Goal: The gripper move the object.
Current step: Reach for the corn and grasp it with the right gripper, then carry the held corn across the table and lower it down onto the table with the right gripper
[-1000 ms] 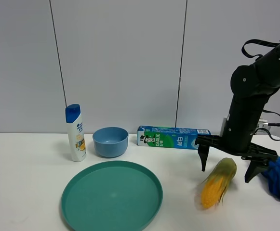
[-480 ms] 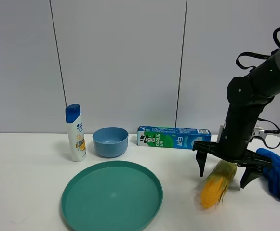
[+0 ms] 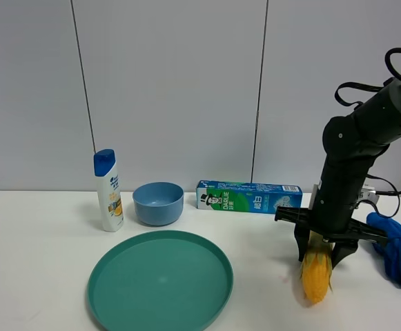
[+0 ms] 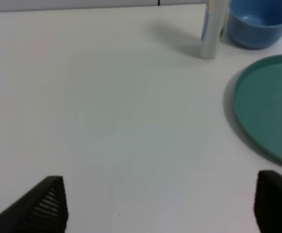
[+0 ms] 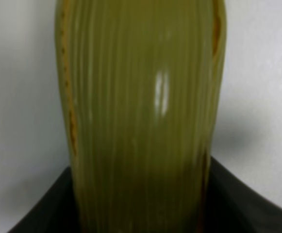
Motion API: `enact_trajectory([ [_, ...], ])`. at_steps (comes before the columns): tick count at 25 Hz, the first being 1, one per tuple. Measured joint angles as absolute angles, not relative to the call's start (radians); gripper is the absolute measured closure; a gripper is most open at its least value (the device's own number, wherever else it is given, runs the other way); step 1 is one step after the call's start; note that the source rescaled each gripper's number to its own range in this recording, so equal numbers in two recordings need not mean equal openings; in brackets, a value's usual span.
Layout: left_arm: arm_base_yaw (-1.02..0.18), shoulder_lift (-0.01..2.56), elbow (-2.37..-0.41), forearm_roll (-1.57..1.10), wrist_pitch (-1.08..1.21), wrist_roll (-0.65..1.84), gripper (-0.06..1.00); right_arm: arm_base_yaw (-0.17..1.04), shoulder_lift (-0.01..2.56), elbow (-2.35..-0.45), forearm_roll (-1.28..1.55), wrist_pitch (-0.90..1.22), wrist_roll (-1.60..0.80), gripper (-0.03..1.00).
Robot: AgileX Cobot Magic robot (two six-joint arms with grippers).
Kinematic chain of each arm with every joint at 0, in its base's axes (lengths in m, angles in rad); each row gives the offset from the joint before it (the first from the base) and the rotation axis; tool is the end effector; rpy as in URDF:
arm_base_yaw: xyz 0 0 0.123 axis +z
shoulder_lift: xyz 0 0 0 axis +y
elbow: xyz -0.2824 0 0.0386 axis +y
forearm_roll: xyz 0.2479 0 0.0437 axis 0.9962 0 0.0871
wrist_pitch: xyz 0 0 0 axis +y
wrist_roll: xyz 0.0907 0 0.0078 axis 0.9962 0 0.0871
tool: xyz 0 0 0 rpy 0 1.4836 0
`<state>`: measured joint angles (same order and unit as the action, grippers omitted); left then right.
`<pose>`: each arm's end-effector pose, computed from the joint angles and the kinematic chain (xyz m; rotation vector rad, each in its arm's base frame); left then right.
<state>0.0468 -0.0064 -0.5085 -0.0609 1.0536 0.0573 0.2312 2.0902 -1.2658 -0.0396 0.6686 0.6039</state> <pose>-0.0064 -0.0051 0.2802 0.0137 2.0208 -0.0066 0.3791 0.0869 0.1069 0.5094 2.9353 0.0630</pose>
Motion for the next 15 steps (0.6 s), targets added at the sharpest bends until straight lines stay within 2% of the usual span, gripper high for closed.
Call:
enact_trajectory([
  [3,0.047,-0.006,-0.509,-0.061,1.054,0.057,-0.06,0.231,2.09,-1.267,-0.04,0.671,0.575,0.97],
  [8,0.047,-0.006,-0.509,-0.061,1.054,0.057,-0.06,0.231,2.023,-1.267,-0.038,0.715,0.394,0.97],
  [15,0.047,-0.006,-0.509,-0.061,1.054,0.057,-0.06,0.28,1.694,-1.281,0.011,0.723,0.081,0.97],
])
